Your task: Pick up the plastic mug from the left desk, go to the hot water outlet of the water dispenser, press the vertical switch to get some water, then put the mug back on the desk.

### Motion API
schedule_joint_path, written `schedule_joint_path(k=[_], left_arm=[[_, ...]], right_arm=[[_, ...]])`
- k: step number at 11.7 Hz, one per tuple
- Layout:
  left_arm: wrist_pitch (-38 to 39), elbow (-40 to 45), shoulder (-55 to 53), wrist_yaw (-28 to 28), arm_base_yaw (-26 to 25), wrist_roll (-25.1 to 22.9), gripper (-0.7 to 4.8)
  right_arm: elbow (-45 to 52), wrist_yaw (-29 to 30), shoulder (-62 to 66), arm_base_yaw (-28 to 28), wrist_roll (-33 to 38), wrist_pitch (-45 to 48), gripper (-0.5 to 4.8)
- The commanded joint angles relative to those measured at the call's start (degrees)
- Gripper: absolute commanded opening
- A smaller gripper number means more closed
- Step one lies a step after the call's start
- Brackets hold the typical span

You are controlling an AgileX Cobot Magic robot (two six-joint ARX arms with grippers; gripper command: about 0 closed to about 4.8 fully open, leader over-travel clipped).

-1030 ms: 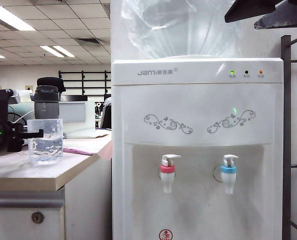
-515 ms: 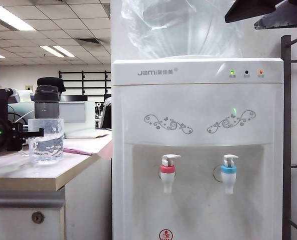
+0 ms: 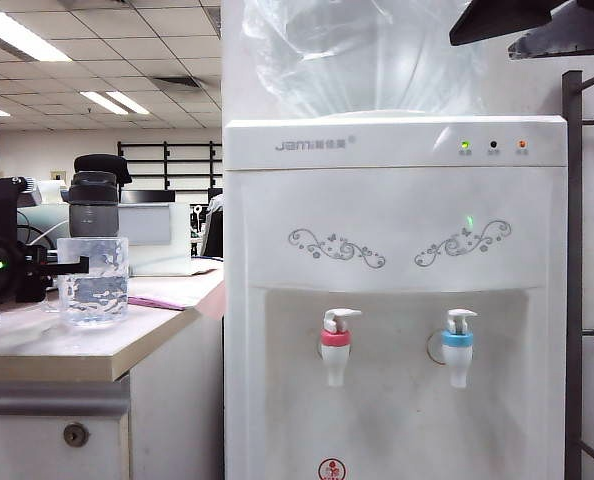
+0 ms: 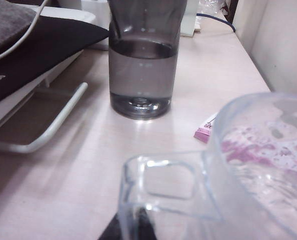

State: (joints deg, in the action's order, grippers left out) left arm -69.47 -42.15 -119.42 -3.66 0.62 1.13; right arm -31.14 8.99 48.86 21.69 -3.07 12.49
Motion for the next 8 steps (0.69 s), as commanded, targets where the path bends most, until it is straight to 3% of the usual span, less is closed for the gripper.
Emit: schedule_joint_path(k=[1, 8], left_arm=[[0.85, 0.15, 0.07, 0.22, 0.13, -0.68, -0.05], [1.64, 2.75, 5.22, -0.13, 0.11, -0.68, -0.05]], right_arm=[[-0.24, -0.09, -0.13, 0.02, -0.15, 0.48, 3.73], [-0.24, -0.09, -0.17, 0.04, -0.15, 0.07, 3.73]])
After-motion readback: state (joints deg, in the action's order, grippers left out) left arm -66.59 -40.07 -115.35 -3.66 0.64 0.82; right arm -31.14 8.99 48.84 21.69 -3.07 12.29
